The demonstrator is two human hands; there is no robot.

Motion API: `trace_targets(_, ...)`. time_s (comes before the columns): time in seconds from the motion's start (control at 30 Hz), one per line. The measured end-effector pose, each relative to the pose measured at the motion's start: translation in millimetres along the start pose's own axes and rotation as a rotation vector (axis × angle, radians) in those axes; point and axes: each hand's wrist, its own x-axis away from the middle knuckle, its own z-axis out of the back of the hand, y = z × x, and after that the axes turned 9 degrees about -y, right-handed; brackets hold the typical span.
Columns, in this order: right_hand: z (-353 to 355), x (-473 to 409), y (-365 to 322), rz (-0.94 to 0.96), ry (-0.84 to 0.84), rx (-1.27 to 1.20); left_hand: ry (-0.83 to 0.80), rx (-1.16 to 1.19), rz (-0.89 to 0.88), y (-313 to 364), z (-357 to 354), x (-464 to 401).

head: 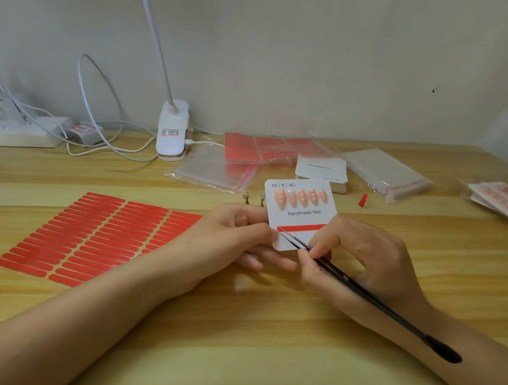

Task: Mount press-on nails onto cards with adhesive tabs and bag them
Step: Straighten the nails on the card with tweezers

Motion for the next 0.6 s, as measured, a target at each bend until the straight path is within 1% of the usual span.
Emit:
trace_targets(0.3,0.0,-0.1,-0.4,-0.012,-0.02,-0.002,0.004,-0.016,0.005,0.5,-0.7,-0.1)
trace_targets(0.6,-1.6,0.9,2.0,0.031,-0.015,0.024,0.004,-0.029,0.002,0.8,-1.5,-0.2)
